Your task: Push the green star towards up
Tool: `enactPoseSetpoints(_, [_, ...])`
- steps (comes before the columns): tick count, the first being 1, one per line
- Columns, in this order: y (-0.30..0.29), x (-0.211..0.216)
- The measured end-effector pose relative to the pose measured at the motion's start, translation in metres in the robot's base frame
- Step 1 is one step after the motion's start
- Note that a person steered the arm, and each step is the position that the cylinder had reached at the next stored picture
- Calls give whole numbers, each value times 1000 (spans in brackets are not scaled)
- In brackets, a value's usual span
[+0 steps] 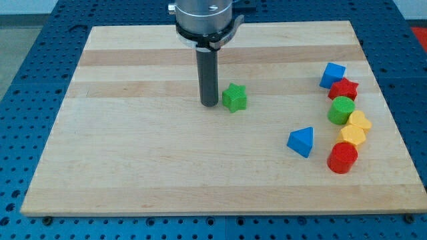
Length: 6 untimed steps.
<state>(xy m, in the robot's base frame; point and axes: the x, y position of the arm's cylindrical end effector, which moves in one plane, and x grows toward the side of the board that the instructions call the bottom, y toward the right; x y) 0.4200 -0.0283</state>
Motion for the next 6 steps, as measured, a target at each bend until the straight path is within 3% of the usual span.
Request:
enactPoseSetpoints(1, [-25, 3])
enactPoseSetpoints(3, [19, -16])
enactPoseSetpoints(6, [24, 28])
